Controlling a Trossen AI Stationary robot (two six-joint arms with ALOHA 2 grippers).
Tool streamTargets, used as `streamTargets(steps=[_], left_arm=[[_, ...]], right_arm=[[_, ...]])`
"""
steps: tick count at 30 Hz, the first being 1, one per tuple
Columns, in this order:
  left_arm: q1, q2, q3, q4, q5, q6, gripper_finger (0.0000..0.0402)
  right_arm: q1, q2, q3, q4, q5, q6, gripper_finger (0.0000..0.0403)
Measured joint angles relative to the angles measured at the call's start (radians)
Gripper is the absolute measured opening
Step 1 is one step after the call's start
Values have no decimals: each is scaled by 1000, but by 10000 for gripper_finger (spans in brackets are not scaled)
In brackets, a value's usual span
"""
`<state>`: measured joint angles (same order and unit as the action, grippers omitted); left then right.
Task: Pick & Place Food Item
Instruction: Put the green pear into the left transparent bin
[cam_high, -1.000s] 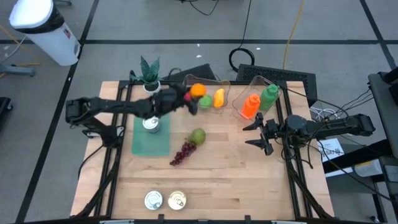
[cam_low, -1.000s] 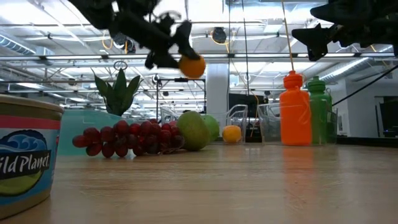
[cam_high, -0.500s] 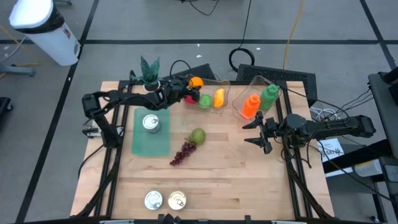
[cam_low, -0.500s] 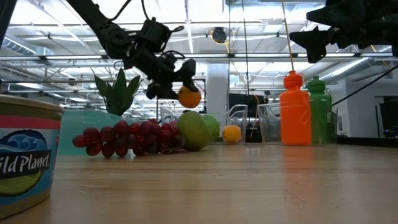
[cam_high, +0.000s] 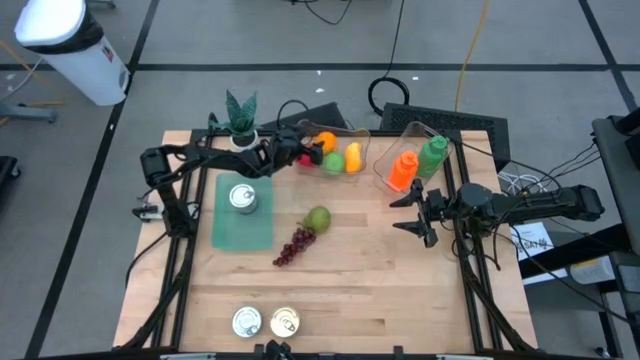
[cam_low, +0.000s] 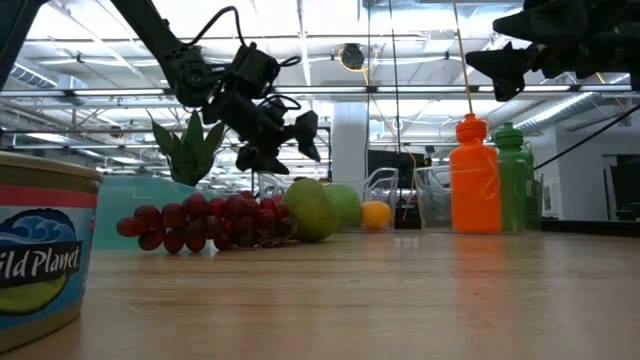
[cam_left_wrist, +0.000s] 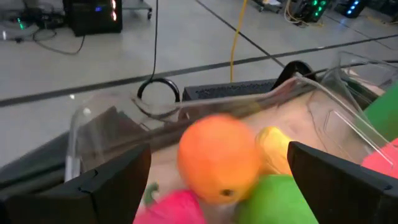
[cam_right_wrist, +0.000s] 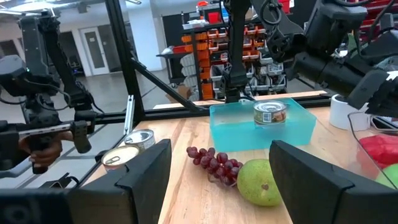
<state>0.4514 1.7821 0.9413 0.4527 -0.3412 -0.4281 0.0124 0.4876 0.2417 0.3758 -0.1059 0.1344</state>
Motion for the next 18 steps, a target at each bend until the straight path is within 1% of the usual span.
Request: streamTargets(steps=[4,8,11,14,16,18], left_arm=[[-1,-1,0,19,0,34,387],[-2,-2,0,28,0,46,380],[-1,-35,-1,13,36,73,374],[-2,-98,0,-9,154,78,369],[-3,-154,0,-57,286,71,368],[-3,-214,0,-104,407,102,368]], right_arm=[[0,0,0,-3,0,-3,256],[0,0,0,-3,0,-4,256],[0,0,0,-6,0,-4,256],[0,0,0,-9,0,-4,256],[0,0,0,-11,2,-8,256],[0,0,0,-14,3,-11,256]])
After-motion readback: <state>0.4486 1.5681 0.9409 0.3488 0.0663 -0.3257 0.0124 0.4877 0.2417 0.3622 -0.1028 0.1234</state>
